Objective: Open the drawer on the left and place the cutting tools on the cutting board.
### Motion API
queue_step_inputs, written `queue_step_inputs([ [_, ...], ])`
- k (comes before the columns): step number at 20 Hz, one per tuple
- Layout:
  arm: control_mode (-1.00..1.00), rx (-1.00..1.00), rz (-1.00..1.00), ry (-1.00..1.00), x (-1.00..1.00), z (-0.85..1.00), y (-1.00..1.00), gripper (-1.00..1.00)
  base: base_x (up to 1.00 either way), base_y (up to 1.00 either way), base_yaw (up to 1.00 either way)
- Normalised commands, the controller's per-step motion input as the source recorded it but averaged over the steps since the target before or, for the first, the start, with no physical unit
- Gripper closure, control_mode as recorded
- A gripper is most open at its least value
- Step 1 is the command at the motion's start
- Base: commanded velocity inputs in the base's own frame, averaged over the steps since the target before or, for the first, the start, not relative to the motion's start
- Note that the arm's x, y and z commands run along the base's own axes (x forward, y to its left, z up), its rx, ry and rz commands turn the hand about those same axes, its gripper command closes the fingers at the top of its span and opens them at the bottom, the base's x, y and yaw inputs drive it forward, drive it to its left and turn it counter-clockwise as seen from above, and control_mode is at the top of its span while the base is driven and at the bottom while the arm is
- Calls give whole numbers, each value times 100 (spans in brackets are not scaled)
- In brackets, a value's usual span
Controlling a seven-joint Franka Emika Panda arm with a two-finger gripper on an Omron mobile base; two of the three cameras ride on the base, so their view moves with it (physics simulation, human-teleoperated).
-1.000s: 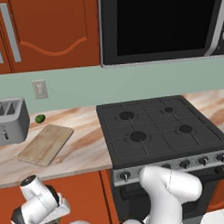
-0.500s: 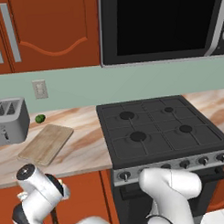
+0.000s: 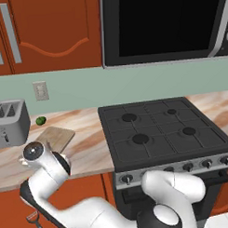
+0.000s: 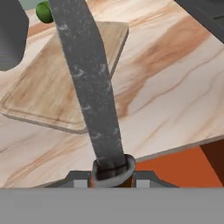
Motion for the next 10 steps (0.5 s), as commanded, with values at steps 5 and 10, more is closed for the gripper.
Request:
queue_step_inputs([
  [5, -100, 17, -12, -16, 100, 83, 0, 100, 0, 0, 0],
  [10, -100, 4, -3, 0, 40, 14, -5, 100, 0, 0, 0],
])
